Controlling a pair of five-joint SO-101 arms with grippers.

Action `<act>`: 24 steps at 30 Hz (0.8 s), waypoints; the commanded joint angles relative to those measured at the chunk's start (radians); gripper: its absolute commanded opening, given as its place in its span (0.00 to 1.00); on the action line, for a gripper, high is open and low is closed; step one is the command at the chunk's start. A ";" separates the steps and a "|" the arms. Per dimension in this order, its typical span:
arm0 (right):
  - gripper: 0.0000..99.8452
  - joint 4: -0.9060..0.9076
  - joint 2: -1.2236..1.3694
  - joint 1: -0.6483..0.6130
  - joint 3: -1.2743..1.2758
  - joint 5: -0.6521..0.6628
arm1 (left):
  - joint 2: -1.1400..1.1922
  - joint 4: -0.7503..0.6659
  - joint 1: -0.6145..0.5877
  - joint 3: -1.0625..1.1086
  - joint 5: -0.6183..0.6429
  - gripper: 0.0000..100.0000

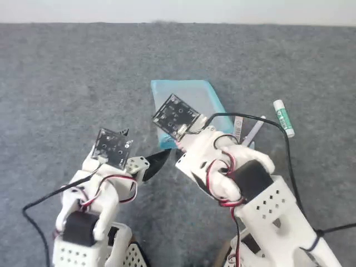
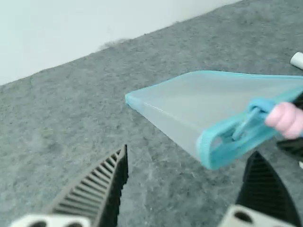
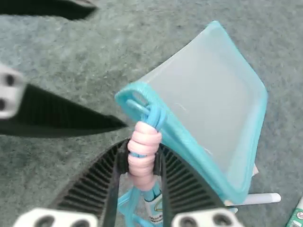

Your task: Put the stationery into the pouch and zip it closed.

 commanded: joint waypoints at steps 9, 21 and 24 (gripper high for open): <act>0.01 0.019 -0.002 -0.022 -0.064 -0.009 | 0.037 -0.192 -0.081 0.099 0.017 0.37; 0.01 0.030 -0.004 -0.022 -0.080 -0.009 | 0.037 -0.244 -0.089 0.180 -0.005 0.37; 0.01 0.070 -0.004 -0.022 -0.114 -0.009 | 0.037 -0.252 -0.089 0.185 -0.002 0.35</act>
